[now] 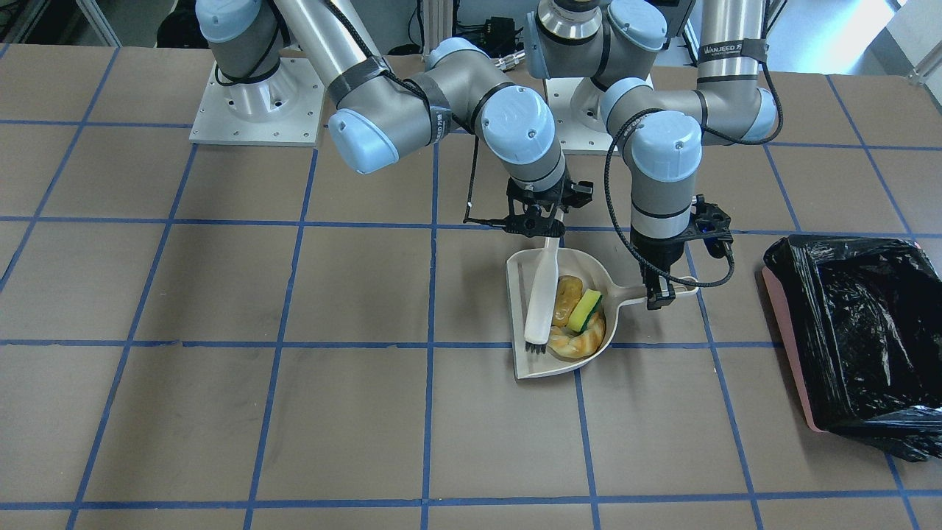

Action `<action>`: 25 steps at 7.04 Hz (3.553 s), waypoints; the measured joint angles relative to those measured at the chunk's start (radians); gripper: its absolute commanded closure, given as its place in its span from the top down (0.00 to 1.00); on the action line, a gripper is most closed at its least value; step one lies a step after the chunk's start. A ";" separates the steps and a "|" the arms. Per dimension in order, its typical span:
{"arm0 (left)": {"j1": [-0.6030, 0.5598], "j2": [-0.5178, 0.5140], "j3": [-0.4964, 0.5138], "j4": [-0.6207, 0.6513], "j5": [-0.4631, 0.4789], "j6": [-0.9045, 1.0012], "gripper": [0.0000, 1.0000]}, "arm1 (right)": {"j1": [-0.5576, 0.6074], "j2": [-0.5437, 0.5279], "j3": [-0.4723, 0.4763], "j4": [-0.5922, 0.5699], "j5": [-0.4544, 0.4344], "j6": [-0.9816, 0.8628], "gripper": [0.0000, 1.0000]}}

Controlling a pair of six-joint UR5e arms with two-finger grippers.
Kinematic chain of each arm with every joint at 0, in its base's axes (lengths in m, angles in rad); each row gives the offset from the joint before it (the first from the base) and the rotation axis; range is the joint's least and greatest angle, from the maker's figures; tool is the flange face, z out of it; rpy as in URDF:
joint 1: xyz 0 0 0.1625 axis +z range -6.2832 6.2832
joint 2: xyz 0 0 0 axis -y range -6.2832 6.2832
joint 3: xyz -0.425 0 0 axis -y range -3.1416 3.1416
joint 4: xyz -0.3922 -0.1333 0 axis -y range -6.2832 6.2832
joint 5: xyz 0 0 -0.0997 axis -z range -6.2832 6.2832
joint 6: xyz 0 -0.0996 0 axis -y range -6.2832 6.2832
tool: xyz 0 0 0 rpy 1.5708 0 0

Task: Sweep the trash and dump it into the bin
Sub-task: 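Sweep the yellow potato into the dustpan with the right gripper's brush, then carry dustpan over trash bag with left gripper while right gripper returns brush, then tilt dustpan over trash bag with left gripper while right gripper sets brush down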

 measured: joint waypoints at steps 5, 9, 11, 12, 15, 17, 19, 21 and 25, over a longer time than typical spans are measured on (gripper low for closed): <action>0.001 -0.005 0.029 -0.006 -0.011 0.008 0.00 | -0.092 -0.140 -0.020 0.316 -0.263 -0.186 0.00; 0.021 0.025 0.116 -0.139 -0.112 0.007 0.00 | -0.443 -0.276 -0.004 0.567 -0.414 -0.512 0.00; 0.095 0.038 0.326 -0.399 -0.183 0.028 0.00 | -0.659 -0.270 0.002 0.565 -0.502 -0.796 0.00; 0.179 0.032 0.440 -0.511 -0.245 0.084 0.00 | -0.761 -0.248 0.003 0.536 -0.535 -0.937 0.00; 0.442 0.004 0.572 -0.578 -0.329 0.385 0.00 | -0.948 -0.145 0.002 0.374 -0.585 -1.162 0.00; 0.564 -0.015 0.595 -0.543 -0.334 0.531 0.00 | -1.013 -0.087 0.002 0.279 -0.578 -1.206 0.00; 0.682 -0.061 0.650 -0.527 -0.350 0.725 0.00 | -1.033 -0.041 0.001 0.265 -0.569 -1.225 0.00; 0.771 -0.123 0.704 -0.474 -0.385 0.936 0.00 | -1.037 -0.034 0.002 0.281 -0.551 -1.198 0.00; 0.821 -0.223 0.738 -0.215 -0.523 1.216 0.00 | -1.037 -0.044 0.025 0.298 -0.530 -1.183 0.12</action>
